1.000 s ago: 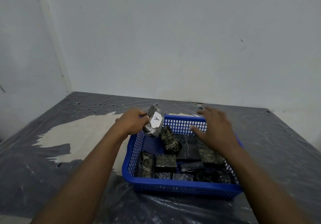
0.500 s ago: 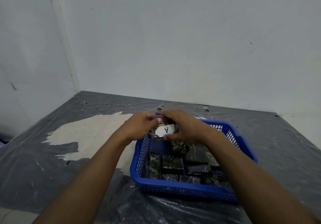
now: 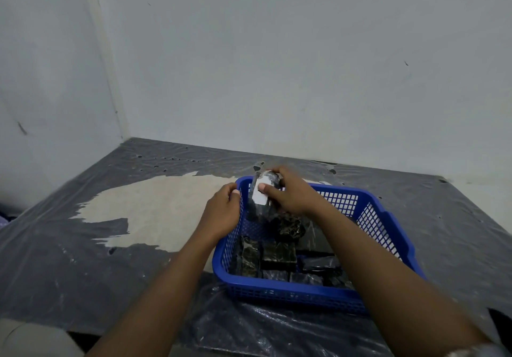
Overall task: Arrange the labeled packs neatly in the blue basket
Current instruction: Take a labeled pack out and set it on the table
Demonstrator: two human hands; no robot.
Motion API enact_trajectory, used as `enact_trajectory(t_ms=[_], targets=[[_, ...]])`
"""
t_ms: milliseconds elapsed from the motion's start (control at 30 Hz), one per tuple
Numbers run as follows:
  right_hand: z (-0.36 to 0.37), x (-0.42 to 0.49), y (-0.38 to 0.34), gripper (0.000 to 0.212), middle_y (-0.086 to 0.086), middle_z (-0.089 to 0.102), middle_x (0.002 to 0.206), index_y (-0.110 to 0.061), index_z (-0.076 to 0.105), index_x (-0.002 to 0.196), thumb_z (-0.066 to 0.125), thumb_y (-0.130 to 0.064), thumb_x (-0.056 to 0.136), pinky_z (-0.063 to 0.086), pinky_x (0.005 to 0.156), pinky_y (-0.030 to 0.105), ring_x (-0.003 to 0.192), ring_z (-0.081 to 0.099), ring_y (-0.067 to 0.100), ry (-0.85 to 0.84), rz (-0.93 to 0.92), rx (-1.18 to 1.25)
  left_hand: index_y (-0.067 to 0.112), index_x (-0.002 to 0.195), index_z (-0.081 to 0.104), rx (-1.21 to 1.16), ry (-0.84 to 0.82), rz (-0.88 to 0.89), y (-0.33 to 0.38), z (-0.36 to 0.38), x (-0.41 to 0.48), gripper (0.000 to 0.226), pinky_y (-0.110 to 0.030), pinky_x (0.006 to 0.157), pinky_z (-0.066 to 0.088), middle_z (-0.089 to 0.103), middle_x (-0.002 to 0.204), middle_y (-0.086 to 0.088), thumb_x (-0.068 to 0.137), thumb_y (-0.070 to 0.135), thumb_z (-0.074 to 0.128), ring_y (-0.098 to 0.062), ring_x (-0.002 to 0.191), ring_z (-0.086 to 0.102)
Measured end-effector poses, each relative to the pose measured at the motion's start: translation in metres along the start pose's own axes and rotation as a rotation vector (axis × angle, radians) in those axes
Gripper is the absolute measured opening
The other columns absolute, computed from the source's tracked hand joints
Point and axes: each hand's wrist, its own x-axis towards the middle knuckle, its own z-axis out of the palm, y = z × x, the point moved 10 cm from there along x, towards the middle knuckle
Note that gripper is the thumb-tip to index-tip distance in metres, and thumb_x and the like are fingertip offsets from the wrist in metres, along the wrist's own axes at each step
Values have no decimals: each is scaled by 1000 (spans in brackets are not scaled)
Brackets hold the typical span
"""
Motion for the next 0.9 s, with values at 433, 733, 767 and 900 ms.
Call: enact_trajectory(t_ms=[433,733,767,900], targets=[[49,20,19,65,14,50,151,-9,21,155,46,-42,104,35,113,54,134,50,35,-329,191,-447,4,122,56,206,60,83,2,0,5,38,-35,82,44,65,116,-15,106,23,27,-30,100,61],[51,21,19,63,10,42,155,-13,34,151,52,-48,101,11,118,65,149,22,37,-345,234,-724,6,123,55,260,85,91,2,1,8,37,-33,77,43,66,115,-15,106,23,28,-26,92,60],[52,20,20,65,11,40,156,-12,32,151,52,-48,101,10,119,63,149,21,37,-339,245,-737,6,125,55,264,88,90,2,1,8,37,-32,76,42,66,116,-15,106,23,28,-24,91,59],[58,21,19,45,7,50,147,-19,55,133,55,-48,99,12,118,57,145,23,36,-260,217,-770,7,127,54,277,93,86,2,2,8,38,-29,75,40,66,119,-14,106,23,28,-26,97,62]])
